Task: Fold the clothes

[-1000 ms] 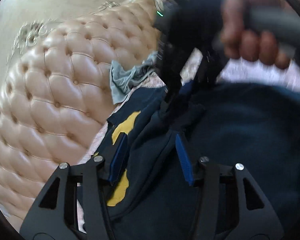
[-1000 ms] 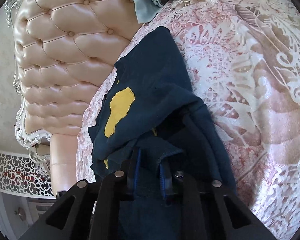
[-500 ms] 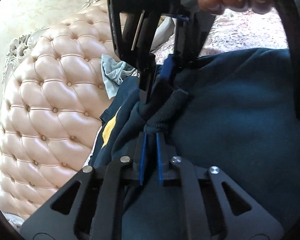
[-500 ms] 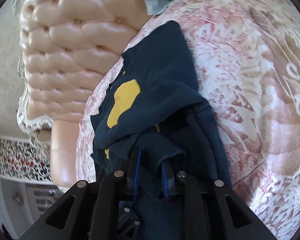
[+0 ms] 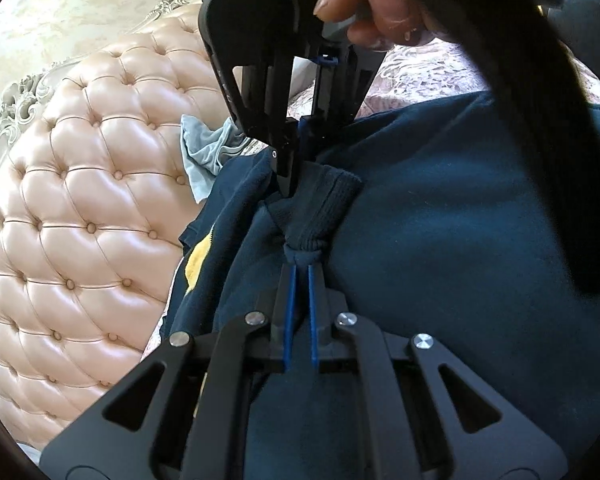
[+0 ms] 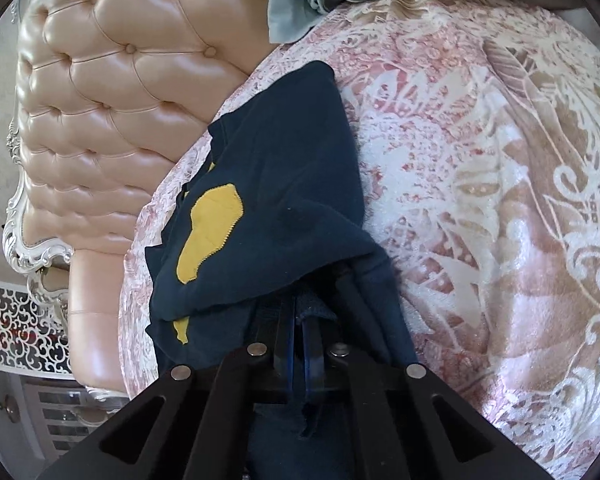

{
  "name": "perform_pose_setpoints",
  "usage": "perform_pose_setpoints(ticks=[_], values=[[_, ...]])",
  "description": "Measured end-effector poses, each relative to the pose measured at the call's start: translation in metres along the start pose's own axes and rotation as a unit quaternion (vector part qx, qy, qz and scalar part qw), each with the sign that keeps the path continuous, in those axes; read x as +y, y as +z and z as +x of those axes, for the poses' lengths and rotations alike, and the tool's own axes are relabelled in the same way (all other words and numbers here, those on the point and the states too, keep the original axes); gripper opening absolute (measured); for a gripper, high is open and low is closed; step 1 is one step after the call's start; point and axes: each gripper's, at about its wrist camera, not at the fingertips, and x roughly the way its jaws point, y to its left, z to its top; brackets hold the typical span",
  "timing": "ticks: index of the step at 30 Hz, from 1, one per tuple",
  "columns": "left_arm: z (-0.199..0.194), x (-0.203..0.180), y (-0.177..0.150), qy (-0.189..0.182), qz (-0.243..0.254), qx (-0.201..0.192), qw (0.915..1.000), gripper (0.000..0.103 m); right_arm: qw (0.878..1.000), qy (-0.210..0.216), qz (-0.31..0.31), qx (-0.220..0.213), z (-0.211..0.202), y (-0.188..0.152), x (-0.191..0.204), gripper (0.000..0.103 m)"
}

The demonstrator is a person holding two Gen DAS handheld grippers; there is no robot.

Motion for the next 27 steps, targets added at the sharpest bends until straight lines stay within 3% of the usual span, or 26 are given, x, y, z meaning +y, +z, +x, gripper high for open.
perform_pose_setpoints(ticks=[3, 5, 7, 9, 10, 11, 12, 14, 16, 17, 18, 19, 20, 21, 24, 27], values=[[0.002, 0.007, 0.000, -0.002, -0.008, 0.001, 1.0000, 0.008, 1.000, 0.005, 0.012, 0.001, 0.001, 0.001, -0.003, 0.000], [-0.001, 0.010, 0.000, 0.004, -0.003, -0.002, 1.0000, 0.014, 1.000, 0.015, 0.023, 0.003, 0.001, 0.002, -0.007, 0.001], [-0.008, 0.019, -0.002, 0.002, -0.006, -0.006, 1.0000, 0.042, 0.998, 0.036, 0.044, 0.008, 0.000, 0.003, -0.013, 0.002], [-0.019, 0.034, -0.008, 0.013, -0.025, -0.017, 0.9995, 0.062, 0.997, 0.048, 0.065, 0.011, -0.004, 0.002, -0.014, 0.010], [-0.023, 0.042, -0.011, 0.017, -0.037, -0.015, 0.9991, 0.063, 0.997, 0.045, 0.060, 0.008, -0.011, 0.000, -0.010, 0.014], [-0.026, 0.051, -0.016, 0.020, -0.051, -0.007, 0.9985, 0.063, 0.998, 0.042, 0.051, 0.002, -0.020, -0.003, -0.006, 0.027], [-0.028, 0.060, -0.021, 0.026, -0.067, 0.006, 0.9974, 0.063, 0.998, 0.038, 0.041, -0.005, -0.029, -0.006, -0.001, 0.046], [-0.037, 0.079, -0.035, 0.043, -0.112, 0.041, 0.9919, 0.063, 0.999, 0.031, 0.023, -0.017, -0.047, -0.011, 0.009, 0.064], [-0.051, 0.105, -0.055, 0.052, -0.198, 0.079, 0.9756, 0.063, 0.999, 0.026, 0.010, -0.035, -0.068, -0.020, 0.015, 0.064], [-0.063, 0.116, -0.067, 0.046, -0.258, 0.094, 0.9604, 0.063, 0.998, 0.024, 0.010, -0.049, -0.081, -0.028, 0.015, 0.064], [-0.076, 0.127, -0.080, 0.033, -0.324, 0.105, 0.9396, 0.064, 0.998, 0.025, 0.012, -0.062, -0.093, -0.039, 0.013, 0.065], [-0.098, 0.128, -0.093, 0.016, -0.400, 0.108, 0.9099, 0.064, 0.997, 0.027, 0.016, -0.076, -0.104, -0.052, 0.010, 0.065], [-0.120, 0.128, -0.109, -0.002, -0.476, 0.108, 0.8727, 0.064, 0.996, 0.030, 0.019, -0.081, -0.112, -0.065, 0.005, 0.066], [-0.142, 0.122, -0.132, -0.020, -0.552, 0.101, 0.8273, 0.064, 0.996, 0.031, 0.019, -0.081, -0.117, -0.080, 0.002, 0.067], [-0.187, 0.077, -0.170, -0.064, -0.651, 0.100, 0.7497, 0.064, 0.997, 0.024, 0.015, -0.078, -0.120, -0.125, -0.005, 0.070], [-0.214, 0.057, -0.190, -0.076, -0.676, 0.124, 0.7221, 0.064, 0.999, 0.000, -0.010, -0.051, -0.112, -0.163, -0.008, 0.070]])
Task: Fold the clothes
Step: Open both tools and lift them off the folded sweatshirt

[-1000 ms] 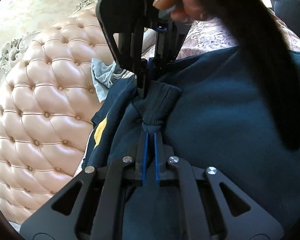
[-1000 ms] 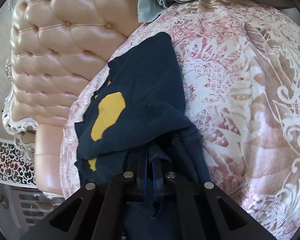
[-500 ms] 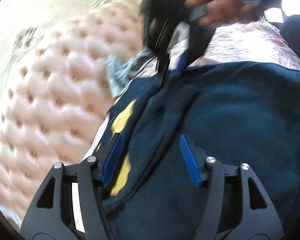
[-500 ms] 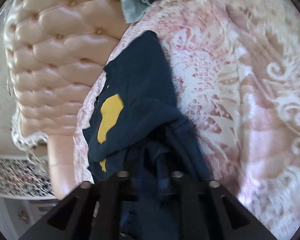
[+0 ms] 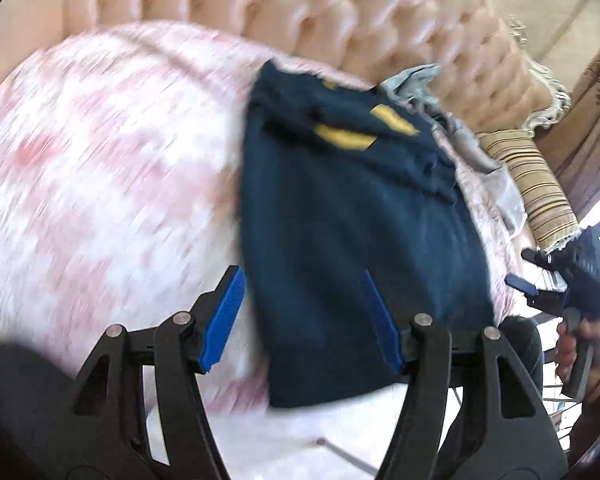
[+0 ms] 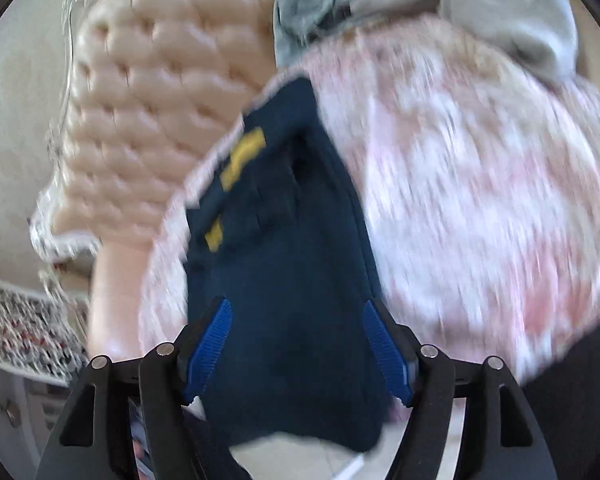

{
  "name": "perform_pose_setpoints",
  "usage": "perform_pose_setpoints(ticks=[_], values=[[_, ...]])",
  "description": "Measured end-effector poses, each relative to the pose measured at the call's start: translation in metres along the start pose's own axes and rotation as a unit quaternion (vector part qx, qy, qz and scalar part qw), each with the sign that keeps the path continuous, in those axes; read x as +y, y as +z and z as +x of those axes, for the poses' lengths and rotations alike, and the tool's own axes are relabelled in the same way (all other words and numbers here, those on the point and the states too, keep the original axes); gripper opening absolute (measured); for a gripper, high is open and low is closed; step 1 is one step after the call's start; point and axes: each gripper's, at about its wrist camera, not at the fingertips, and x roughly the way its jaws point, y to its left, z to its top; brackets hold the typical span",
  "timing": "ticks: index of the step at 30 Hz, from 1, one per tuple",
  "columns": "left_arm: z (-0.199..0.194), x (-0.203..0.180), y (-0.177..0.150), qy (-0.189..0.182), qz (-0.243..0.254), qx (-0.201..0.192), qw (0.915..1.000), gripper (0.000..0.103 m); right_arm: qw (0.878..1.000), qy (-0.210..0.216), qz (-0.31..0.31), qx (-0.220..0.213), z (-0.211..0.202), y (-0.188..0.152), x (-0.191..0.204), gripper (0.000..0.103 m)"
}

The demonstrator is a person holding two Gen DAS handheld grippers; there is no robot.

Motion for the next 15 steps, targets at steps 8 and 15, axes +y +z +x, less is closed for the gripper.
perform_pose_setpoints(ticks=[8, 15], values=[[-0.033, 0.024, -0.039, 0.028, -0.058, 0.019, 0.9977, 0.064, 0.990, -0.062, -0.128, 0.003, 0.021, -0.036, 0.033, 0.070], [-0.014, 0.008, -0.039, -0.002, 0.001, 0.008, 1.0000, 0.064, 0.975, -0.110, -0.184, 0.052, 0.052, -0.044, 0.030, 0.074]])
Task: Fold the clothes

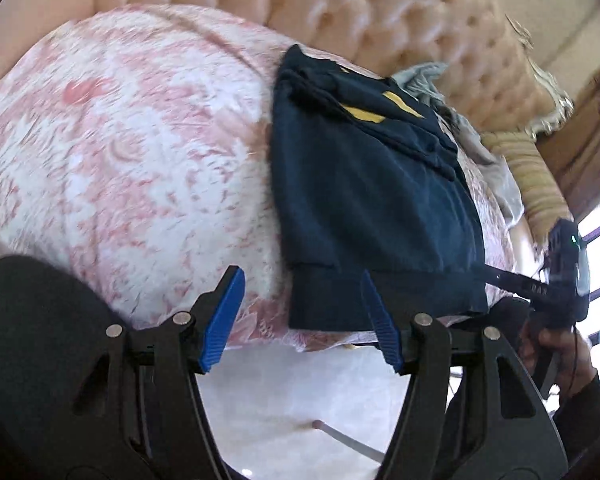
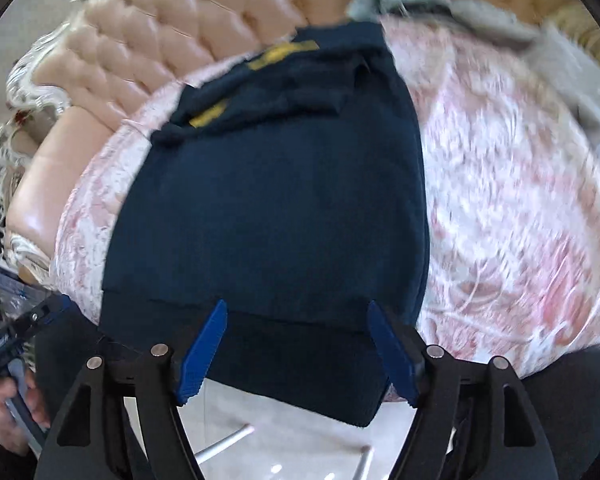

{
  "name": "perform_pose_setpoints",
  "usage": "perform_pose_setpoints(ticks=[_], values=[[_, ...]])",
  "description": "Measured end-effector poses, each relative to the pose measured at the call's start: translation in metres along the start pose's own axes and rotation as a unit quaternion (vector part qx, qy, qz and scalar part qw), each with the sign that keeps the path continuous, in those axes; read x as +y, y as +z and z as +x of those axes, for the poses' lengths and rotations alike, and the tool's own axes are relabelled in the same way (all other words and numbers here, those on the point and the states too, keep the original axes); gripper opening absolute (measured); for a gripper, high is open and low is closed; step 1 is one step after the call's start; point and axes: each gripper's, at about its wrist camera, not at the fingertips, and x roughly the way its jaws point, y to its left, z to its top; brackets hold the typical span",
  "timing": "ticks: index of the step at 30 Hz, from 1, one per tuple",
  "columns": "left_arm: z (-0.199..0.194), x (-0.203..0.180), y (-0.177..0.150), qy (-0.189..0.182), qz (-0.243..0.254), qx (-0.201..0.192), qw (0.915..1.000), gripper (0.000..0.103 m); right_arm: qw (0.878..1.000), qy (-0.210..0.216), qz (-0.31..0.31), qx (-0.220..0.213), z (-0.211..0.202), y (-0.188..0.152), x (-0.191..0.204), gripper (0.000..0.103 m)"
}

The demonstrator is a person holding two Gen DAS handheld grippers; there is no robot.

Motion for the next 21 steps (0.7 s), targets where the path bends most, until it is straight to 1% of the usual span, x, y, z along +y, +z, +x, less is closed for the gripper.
perform_pose_setpoints(ticks=[2, 4, 6, 8, 9, 11, 12, 13, 14, 15, 16, 17, 18, 20, 21], values=[[0.004, 0.001, -0.002, -0.006, 0.007, 0.003, 1.0000, 0.064, 1.000, -0.006, -0.012, 0.002, 0.001, -0.001, 0.001, 0.075], [0.013, 0.004, -0.001, -0.006, 0.005, 0.010, 0.9999, 0.064, 0.999, -0.025, -0.041, 0.007, 0.004, -0.004, 0.010, 0.077], [0.018, 0.009, -0.002, -0.006, -0.003, 0.016, 0.9999, 0.064, 0.997, -0.043, -0.069, 0.011, 0.007, -0.007, 0.018, 0.084], [0.020, 0.011, -0.002, -0.007, -0.006, 0.019, 0.9998, 0.064, 0.995, -0.054, -0.086, 0.012, 0.011, -0.010, 0.024, 0.089], [0.019, 0.012, -0.001, -0.006, -0.004, 0.015, 0.9999, 0.064, 0.994, -0.058, -0.091, 0.015, 0.011, -0.010, 0.025, 0.090], [0.013, 0.011, 0.006, 0.005, 0.012, -0.006, 0.9999, 0.064, 0.993, -0.064, -0.098, 0.021, 0.011, -0.008, 0.027, 0.090], [0.008, 0.007, 0.014, 0.016, 0.034, -0.031, 0.9988, 0.064, 0.993, -0.065, -0.098, 0.025, 0.010, -0.005, 0.027, 0.090], [0.002, 0.002, 0.023, 0.034, 0.067, -0.059, 0.9954, 0.064, 0.993, -0.062, -0.093, 0.023, 0.005, 0.000, 0.025, 0.090], [0.000, -0.004, 0.032, 0.052, 0.101, -0.082, 0.9902, 0.064, 0.995, -0.054, -0.085, 0.013, -0.002, 0.008, 0.024, 0.090], [-0.002, -0.015, 0.044, 0.080, 0.158, -0.116, 0.9772, 0.064, 0.997, -0.033, -0.074, -0.001, -0.011, 0.024, 0.023, 0.090], [-0.002, -0.026, 0.056, 0.110, 0.218, -0.148, 0.9583, 0.064, 0.998, -0.006, -0.062, -0.014, -0.019, 0.043, 0.023, 0.090], [0.007, -0.037, 0.065, 0.151, 0.289, -0.169, 0.9302, 0.064, 0.998, 0.020, -0.050, -0.028, -0.028, 0.063, 0.023, 0.090], [0.018, -0.047, 0.073, 0.189, 0.357, -0.186, 0.8957, 0.064, 0.997, 0.046, -0.038, -0.042, -0.037, 0.082, 0.023, 0.090], [0.053, -0.058, 0.080, 0.241, 0.478, -0.183, 0.8246, 0.064, 0.993, 0.087, -0.057, -0.050, -0.042, 0.133, 0.038, 0.090], [0.072, -0.058, 0.082, 0.254, 0.517, -0.169, 0.7996, 0.064, 0.991, 0.095, -0.079, -0.047, -0.039, 0.159, 0.049, 0.090]])
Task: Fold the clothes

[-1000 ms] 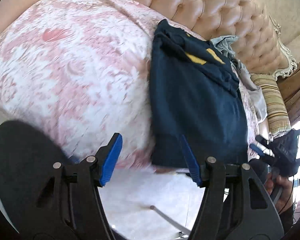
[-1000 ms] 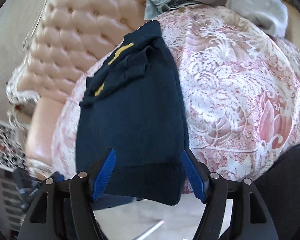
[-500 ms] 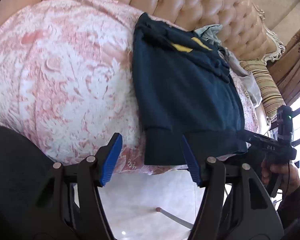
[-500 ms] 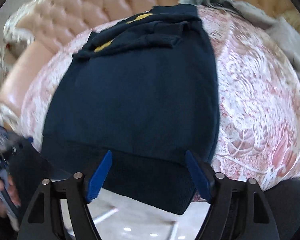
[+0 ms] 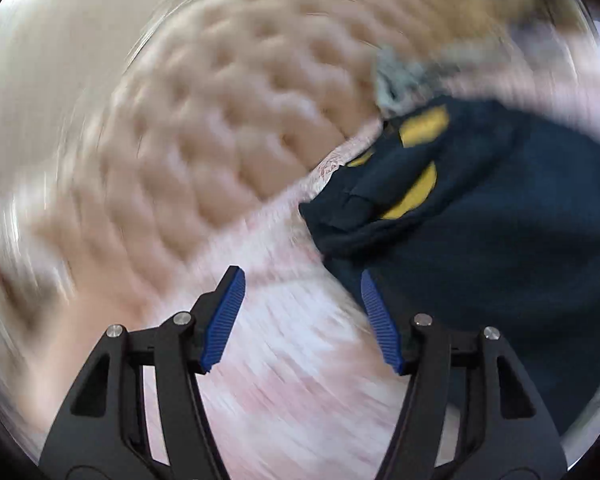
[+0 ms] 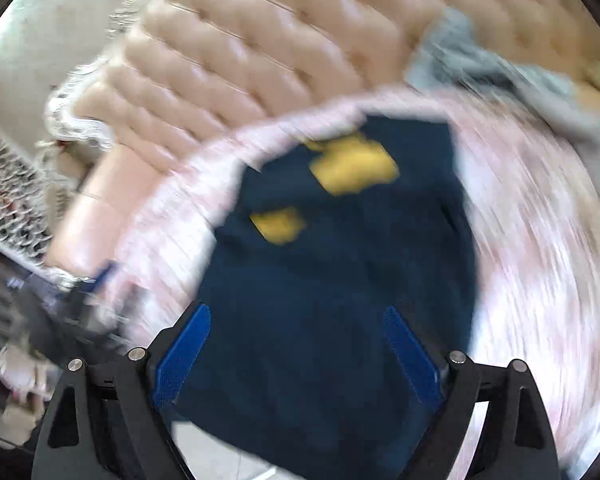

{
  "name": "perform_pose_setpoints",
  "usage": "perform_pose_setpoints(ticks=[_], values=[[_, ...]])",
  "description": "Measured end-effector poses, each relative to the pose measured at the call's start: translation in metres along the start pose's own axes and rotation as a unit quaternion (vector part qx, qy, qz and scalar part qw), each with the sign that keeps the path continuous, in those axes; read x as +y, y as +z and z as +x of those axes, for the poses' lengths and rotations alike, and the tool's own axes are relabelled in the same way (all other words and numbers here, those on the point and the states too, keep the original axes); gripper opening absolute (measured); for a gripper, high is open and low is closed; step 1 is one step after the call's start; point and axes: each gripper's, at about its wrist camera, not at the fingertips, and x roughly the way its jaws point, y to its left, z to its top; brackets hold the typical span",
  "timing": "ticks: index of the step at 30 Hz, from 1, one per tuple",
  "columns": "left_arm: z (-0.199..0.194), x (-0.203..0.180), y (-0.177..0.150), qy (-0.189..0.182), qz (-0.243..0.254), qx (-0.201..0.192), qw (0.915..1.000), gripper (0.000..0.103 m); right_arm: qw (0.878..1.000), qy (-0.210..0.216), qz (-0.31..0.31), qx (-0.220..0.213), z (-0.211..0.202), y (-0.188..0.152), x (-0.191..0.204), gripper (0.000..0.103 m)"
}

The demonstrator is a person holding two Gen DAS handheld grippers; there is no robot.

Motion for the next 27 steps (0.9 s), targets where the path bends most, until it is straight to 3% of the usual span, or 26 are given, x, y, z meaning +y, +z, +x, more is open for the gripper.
perform_pose_setpoints(ticks=[1, 3, 6, 13, 15, 16, 17, 18, 27], values=[[0.016, -0.009, 0.001, 0.002, 0.044, 0.003, 0.9990, 0.064, 1.000, 0.003, -0.025, 0.006, 0.010, 0.026, 0.007, 0.090], [0.044, -0.022, 0.004, -0.005, 0.083, 0.009, 0.9965, 0.064, 0.998, 0.005, -0.060, 0.018, 0.034, 0.066, 0.016, 0.090], [0.083, -0.037, 0.005, 0.003, 0.124, 0.028, 0.9919, 0.064, 0.996, 0.033, -0.055, 0.068, 0.080, 0.106, 0.025, 0.090], [0.124, -0.040, 0.017, -0.007, 0.151, 0.045, 0.9875, 0.062, 0.982, 0.051, -0.081, 0.160, 0.180, 0.161, 0.045, 0.090], [0.131, -0.039, 0.019, -0.013, 0.147, 0.043, 0.9881, 0.062, 0.976, 0.050, -0.090, 0.191, 0.203, 0.166, 0.046, 0.090], [0.133, -0.040, 0.019, -0.012, 0.148, 0.041, 0.9881, 0.055, 0.973, 0.049, -0.094, 0.207, 0.215, 0.168, 0.046, 0.090], [0.136, -0.039, 0.020, -0.011, 0.145, 0.047, 0.9882, 0.044, 0.969, 0.046, -0.099, 0.223, 0.227, 0.169, 0.047, 0.090], [0.141, -0.038, 0.022, -0.018, 0.139, 0.060, 0.9883, 0.017, 0.965, 0.044, -0.103, 0.238, 0.239, 0.171, 0.047, 0.090], [0.143, -0.040, 0.024, -0.015, 0.131, 0.063, 0.9892, 0.016, 0.931, 0.043, -0.134, 0.337, 0.311, 0.166, 0.059, 0.090]])
